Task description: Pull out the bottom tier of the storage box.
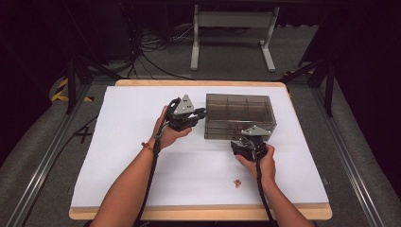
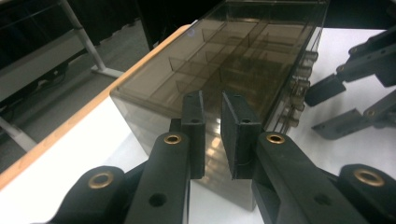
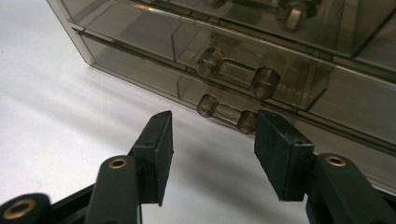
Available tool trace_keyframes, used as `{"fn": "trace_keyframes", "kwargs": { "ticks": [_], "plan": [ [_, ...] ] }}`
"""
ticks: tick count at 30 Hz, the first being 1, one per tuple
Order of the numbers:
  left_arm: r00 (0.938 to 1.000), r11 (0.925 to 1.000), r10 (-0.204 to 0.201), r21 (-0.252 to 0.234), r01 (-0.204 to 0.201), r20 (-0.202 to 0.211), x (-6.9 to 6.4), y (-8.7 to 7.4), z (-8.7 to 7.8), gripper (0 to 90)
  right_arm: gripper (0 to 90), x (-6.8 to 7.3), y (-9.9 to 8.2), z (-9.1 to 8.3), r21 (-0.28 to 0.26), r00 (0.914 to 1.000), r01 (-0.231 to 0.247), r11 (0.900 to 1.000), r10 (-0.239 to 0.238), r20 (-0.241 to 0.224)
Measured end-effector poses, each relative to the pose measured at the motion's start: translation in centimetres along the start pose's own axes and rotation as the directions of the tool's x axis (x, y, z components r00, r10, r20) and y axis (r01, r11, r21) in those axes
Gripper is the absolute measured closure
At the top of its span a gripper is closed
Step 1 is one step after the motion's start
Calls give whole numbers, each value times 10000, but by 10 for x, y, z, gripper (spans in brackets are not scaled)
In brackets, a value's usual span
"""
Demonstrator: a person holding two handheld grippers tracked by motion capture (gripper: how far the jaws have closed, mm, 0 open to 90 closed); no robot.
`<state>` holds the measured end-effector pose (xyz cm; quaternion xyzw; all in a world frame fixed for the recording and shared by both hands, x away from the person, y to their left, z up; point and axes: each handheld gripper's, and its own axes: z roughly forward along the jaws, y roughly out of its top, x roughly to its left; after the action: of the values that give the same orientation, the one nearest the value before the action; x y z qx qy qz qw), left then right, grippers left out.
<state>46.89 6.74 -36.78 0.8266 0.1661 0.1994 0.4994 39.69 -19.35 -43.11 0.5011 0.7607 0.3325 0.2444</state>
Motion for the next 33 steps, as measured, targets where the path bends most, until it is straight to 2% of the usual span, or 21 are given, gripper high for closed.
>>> {"fn": "trace_keyframes", "kwargs": {
  "ticks": [3,9,11,12,16,18,22,25,28,33],
  "plan": [
    [9997,9996,242,113,-242,-5,1,7,7,784,497,2,4,1,44,9996,-166,9999,165,236],
    [9997,9990,244,376,-244,10,3,7,23,779,515,5,5,4,147,9972,-423,9990,413,616],
    [9996,9984,295,492,-295,5,5,7,28,771,512,5,2,6,247,9951,-709,9972,690,703],
    [9993,9982,364,483,-368,83,8,7,32,773,505,5,-1,8,330,9927,-956,9949,929,768],
    [9996,9993,185,316,-192,211,11,7,37,792,514,5,0,11,337,9902,-1109,9933,1075,887],
    [9996,9996,96,252,-103,275,10,7,39,800,515,5,1,11,266,9868,-1385,9900,1357,881],
    [9997,9995,137,285,-143,216,12,7,38,809,542,7,-1,11,51,9815,-1594,9872,1579,1080],
    [9998,9996,1,292,-7,185,14,6,37,809,547,8,-2,10,-73,9806,-1605,9870,1603,1131],
    [9999,9995,52,325,-56,108,11,7,38,817,547,10,-3,15,177,9778,-1695,9854,1659,1284],
    [10000,9996,53,294,-55,69,9,6,38,819,544,11,-4,15,-109,9736,-1820,9832,1818,1382]
  ]
}}
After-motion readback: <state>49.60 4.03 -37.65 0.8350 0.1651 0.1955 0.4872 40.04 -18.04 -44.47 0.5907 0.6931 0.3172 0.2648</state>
